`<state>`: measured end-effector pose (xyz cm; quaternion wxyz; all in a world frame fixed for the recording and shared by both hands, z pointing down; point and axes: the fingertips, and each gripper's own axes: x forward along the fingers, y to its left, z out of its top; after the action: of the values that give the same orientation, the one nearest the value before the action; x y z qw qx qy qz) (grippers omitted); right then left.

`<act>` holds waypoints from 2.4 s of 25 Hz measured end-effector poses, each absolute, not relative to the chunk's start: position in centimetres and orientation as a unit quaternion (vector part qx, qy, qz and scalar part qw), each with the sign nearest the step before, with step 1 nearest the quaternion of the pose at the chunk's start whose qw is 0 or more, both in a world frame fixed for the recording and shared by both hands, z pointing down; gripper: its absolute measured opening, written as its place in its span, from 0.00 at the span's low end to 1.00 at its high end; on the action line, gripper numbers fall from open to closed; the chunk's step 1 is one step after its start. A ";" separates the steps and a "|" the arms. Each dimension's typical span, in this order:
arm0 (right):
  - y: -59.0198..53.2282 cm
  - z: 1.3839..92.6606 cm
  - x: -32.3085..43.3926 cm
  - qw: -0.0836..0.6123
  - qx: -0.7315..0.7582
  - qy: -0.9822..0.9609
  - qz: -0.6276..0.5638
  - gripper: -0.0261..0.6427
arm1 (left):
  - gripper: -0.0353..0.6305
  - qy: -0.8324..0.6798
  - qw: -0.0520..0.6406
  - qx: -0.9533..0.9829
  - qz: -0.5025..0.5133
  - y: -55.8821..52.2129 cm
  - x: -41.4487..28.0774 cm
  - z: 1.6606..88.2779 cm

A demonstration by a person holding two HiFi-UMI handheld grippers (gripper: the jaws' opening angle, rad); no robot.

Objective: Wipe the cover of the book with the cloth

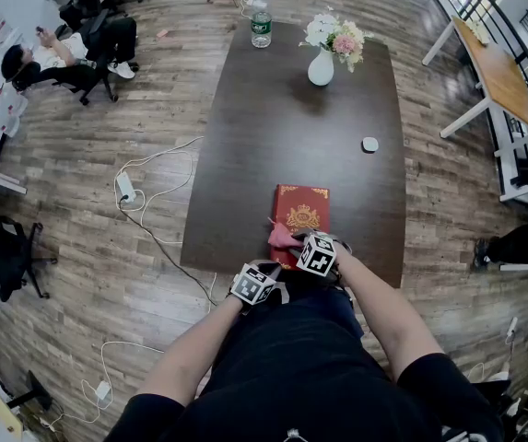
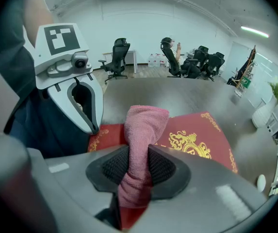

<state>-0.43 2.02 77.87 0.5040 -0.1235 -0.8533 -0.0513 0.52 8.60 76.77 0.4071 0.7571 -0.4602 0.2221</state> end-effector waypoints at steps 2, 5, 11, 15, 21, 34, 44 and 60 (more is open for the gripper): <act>1.9 77.9 -0.2 0.504 -0.122 -0.853 -0.050 0.21 | 0.05 -0.460 0.408 0.757 0.221 8.6 0.6 76.8; 1.8 78.0 0.2 0.504 -0.121 -0.854 -0.049 0.21 | 0.05 -0.461 0.408 0.756 0.220 8.6 0.6 76.9; 1.6 77.9 0.4 0.502 -0.115 -0.856 -0.045 0.21 | 0.05 -0.461 0.410 0.757 0.215 8.6 0.5 76.9; 1.4 77.9 0.7 0.501 -0.112 -0.857 -0.045 0.21 | 0.05 -0.462 0.409 0.756 0.218 8.6 0.4 76.9; 1.1 77.9 1.3 0.502 -0.110 -0.857 -0.045 0.21 | 0.05 -0.461 0.410 0.757 0.216 8.5 0.6 77.0; 0.5 77.8 2.5 0.504 -0.103 -0.857 -0.045 0.21 | 0.05 -0.462 0.407 0.756 0.224 8.5 0.5 76.9; 0.1 77.7 3.5 0.508 -0.095 -0.855 -0.043 0.21 | 0.05 -0.459 0.408 0.758 0.217 8.5 0.5 76.9; -1.0 77.6 5.8 0.513 -0.079 -0.854 -0.040 0.21 | 0.05 -0.461 0.404 0.759 0.220 8.5 0.5 77.1</act>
<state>5.83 -0.97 77.58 0.5127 -0.0788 -0.8540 -0.0396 0.54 8.49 77.08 0.4042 0.7586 -0.4612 0.2203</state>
